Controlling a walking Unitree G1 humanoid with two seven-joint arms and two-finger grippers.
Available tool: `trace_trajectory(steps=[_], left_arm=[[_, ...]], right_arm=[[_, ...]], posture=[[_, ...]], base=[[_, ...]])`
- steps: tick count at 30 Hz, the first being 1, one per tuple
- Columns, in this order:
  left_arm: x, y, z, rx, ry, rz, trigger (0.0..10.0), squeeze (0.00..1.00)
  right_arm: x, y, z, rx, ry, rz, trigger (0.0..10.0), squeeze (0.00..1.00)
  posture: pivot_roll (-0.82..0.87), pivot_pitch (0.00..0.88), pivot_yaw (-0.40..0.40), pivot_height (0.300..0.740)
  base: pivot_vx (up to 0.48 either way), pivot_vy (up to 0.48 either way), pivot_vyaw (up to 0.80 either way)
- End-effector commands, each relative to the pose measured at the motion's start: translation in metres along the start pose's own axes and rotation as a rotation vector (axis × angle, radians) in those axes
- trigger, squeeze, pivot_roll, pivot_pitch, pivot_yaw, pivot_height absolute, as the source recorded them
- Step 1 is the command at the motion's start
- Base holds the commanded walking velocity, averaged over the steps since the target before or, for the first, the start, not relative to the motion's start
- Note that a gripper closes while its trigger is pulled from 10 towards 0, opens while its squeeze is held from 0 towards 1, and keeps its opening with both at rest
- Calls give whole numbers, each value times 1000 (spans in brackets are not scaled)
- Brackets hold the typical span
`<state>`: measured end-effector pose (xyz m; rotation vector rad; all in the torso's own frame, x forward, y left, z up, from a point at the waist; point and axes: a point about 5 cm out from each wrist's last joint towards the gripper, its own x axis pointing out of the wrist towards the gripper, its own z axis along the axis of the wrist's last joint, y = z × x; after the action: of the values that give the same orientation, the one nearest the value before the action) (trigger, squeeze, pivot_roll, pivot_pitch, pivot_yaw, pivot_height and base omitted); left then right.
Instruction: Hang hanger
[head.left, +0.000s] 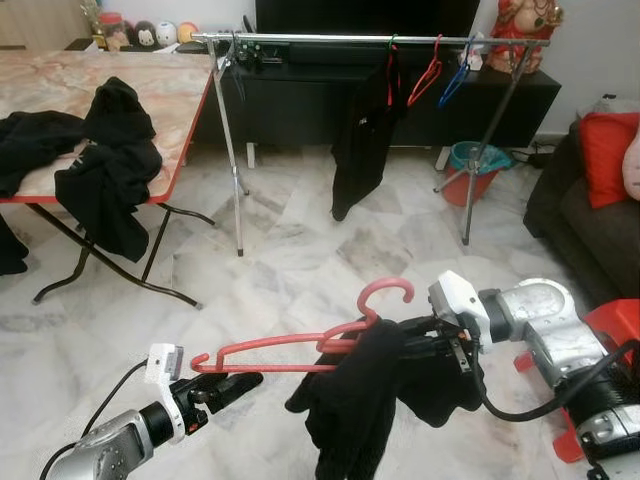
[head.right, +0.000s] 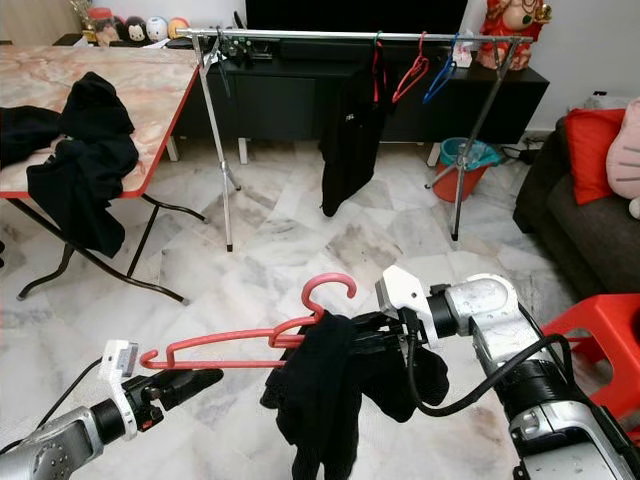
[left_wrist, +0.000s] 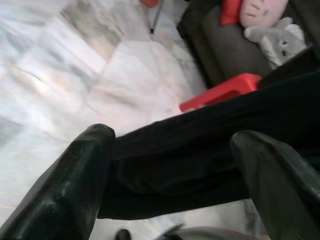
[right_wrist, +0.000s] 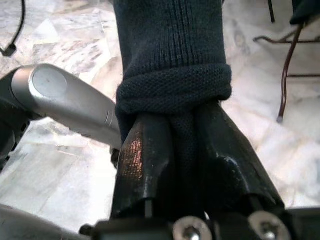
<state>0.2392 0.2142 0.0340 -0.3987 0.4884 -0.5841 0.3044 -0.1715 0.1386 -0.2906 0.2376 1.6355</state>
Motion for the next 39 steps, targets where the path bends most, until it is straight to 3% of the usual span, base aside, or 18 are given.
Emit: trace_trajectory(steps=[1, 8, 16, 21, 27, 35, 39], left_arm=[[8, 2, 2, 49, 15, 45, 10000, 0], [19, 3, 5, 66, 0, 91, 10000, 0], [22, 2, 5, 45, 4, 45, 10000, 0], [22, -4, 1, 15, 25, -45, 10000, 0], [26, 0, -5, -45, 1, -4, 10000, 0], [27, 5, -8, -62, -27, 60, 10000, 0], [28, 4, -8, -95, -38, 39, 10000, 0]], right_arm=[[4, -8, 17, -70, -24, 17, 0, 0], [16, -24, 11, -84, 26, -136, 0, 0], [18, -22, 13, -78, -9, -95, 0, 0], [16, -27, 20, -96, -44, -103, 0, 0], [15, -35, 40, -124, -140, -125, 0, 0], [16, -37, 40, -134, -124, -126, 0, 0], [21, -33, 49, -148, -176, -43, 0, 0]], posture=[[151, 0, -82, 732], [155, 0, -76, 732], [151, 0, -69, 732], [154, 0, -72, 732], [150, 0, -71, 732], [153, 0, -79, 732], [157, 0, -81, 732]], base=[[0, 0, 0], [0, 0, 0], [0, 0, 0], [0, 0, 0], [0, 0, 0], [0, 0, 0], [0, 0, 0]])
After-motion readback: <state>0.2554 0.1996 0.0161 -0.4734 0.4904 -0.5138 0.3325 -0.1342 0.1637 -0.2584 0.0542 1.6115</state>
